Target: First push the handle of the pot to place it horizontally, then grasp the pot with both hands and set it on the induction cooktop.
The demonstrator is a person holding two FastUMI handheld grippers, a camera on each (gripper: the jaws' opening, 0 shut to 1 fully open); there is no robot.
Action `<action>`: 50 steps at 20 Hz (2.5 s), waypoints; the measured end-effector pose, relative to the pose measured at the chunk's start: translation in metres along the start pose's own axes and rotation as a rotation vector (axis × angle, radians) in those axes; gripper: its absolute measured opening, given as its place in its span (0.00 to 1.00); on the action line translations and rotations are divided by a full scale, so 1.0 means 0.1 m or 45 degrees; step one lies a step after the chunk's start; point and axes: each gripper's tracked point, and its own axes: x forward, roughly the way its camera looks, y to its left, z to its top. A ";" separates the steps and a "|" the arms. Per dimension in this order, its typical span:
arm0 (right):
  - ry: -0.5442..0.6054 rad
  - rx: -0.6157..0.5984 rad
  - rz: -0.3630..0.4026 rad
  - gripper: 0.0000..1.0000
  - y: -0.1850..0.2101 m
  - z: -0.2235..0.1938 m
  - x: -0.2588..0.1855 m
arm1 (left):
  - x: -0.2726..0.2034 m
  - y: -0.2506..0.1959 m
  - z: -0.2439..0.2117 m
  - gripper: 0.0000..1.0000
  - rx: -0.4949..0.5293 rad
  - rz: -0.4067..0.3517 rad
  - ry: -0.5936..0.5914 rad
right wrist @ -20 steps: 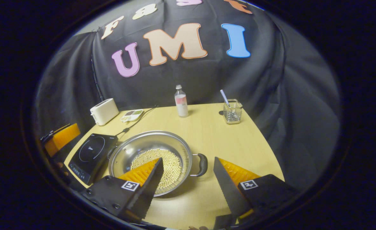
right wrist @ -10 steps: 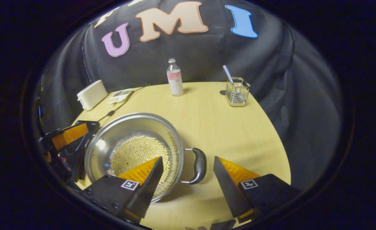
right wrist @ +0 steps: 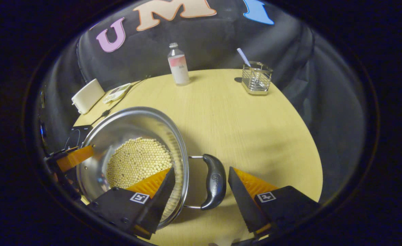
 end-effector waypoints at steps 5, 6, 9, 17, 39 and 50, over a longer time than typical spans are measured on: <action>0.033 0.061 0.007 0.79 0.02 -0.04 0.08 | 0.11 0.03 -0.15 0.87 -0.046 -0.004 0.080; 0.030 0.064 0.005 0.73 0.02 -0.04 0.09 | 0.10 0.02 -0.16 0.83 -0.049 0.000 0.080; 0.019 0.066 0.006 0.68 0.02 -0.01 0.04 | 0.11 0.04 -0.16 0.71 -0.030 -0.003 0.082; 0.006 0.093 0.014 0.61 0.02 0.01 0.04 | 0.13 0.03 -0.16 0.64 -0.044 -0.019 0.086; -0.060 0.109 0.034 0.60 0.59 0.19 -0.78 | -0.70 0.36 0.28 0.64 -0.045 0.004 0.020; -0.066 0.135 0.031 0.55 2.21 0.05 -0.83 | -1.00 1.88 0.50 0.65 -0.041 0.018 0.073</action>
